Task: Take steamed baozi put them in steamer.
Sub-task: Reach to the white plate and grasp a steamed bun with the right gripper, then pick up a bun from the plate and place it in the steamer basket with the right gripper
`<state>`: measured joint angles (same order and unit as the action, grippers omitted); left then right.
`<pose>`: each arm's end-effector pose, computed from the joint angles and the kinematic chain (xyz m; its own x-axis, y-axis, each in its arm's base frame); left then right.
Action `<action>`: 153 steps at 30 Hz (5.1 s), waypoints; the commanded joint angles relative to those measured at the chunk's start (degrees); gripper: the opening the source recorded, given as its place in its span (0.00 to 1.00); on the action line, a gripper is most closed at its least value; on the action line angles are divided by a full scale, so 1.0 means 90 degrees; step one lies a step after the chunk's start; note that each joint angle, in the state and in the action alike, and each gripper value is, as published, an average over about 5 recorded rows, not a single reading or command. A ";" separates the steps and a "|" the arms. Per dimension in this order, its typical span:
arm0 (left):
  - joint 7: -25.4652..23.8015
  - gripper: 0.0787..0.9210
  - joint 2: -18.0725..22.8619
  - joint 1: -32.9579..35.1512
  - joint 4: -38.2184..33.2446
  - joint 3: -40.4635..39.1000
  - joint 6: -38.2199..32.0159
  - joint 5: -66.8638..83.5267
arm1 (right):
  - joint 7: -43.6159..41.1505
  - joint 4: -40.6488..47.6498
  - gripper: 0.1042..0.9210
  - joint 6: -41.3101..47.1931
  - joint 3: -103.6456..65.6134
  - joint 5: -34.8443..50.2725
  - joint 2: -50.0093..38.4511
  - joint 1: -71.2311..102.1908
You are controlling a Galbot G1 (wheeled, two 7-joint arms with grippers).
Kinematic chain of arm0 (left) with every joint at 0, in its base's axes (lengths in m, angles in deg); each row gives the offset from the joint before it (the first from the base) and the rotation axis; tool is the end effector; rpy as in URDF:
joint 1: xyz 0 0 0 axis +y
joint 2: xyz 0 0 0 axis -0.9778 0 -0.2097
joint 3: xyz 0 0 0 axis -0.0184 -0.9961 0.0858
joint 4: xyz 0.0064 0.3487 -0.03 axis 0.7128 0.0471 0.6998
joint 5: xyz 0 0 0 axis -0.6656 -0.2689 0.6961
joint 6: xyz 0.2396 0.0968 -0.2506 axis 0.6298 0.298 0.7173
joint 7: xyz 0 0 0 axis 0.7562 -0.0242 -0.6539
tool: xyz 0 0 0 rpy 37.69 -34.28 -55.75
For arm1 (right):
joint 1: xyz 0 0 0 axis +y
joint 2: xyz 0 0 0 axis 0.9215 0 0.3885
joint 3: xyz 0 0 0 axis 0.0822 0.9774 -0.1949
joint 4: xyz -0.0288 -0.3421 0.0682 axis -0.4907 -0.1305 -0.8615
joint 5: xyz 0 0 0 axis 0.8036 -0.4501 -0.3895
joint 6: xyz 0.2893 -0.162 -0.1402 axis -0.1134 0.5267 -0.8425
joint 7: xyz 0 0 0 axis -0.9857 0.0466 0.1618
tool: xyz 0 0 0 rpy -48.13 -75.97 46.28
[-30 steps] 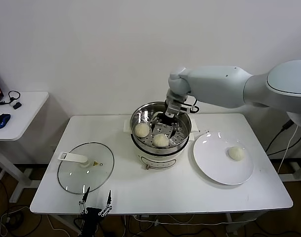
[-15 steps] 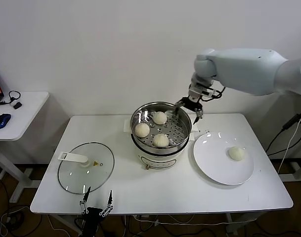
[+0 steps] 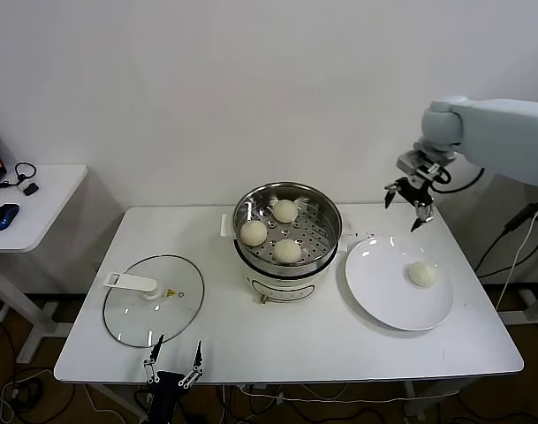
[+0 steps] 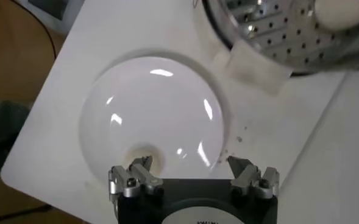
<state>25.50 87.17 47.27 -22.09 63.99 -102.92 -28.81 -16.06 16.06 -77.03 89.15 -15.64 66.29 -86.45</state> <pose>0.0978 0.0275 -0.4816 -0.9948 0.0735 0.0708 0.0877 0.9703 0.2252 0.6008 -0.1685 -0.0371 -0.0615 0.0016 0.9981 -0.9117 -0.4071 -0.0555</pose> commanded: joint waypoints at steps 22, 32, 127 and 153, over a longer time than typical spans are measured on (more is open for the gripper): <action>0.0002 0.88 0.0046 0.0116 0.0041 0.0042 -0.0014 -0.0134 | -0.0049 0.1013 0.88 0.0607 -0.2619 -0.1608 -0.1038 0.2946; 0.0002 0.88 0.0050 0.0075 0.0104 0.0038 -0.0008 -0.0144 | -0.0047 0.1398 0.88 0.0532 -0.2950 -0.1890 -0.0966 0.3212; 0.0033 0.88 0.0007 0.0067 0.0091 -0.0030 -0.0053 -0.0133 | 0.0711 -0.1397 0.69 0.2377 -0.0322 0.2209 0.0424 -0.1252; 0.0028 0.88 0.0027 0.0040 0.0120 0.0141 -0.0026 -0.0003 | 0.1171 -0.0135 0.69 0.2654 -0.1698 0.1611 0.1466 0.1205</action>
<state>25.79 87.17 47.63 -21.24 65.21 -103.14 -28.90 -6.57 12.11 -53.96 77.30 1.07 77.46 -83.28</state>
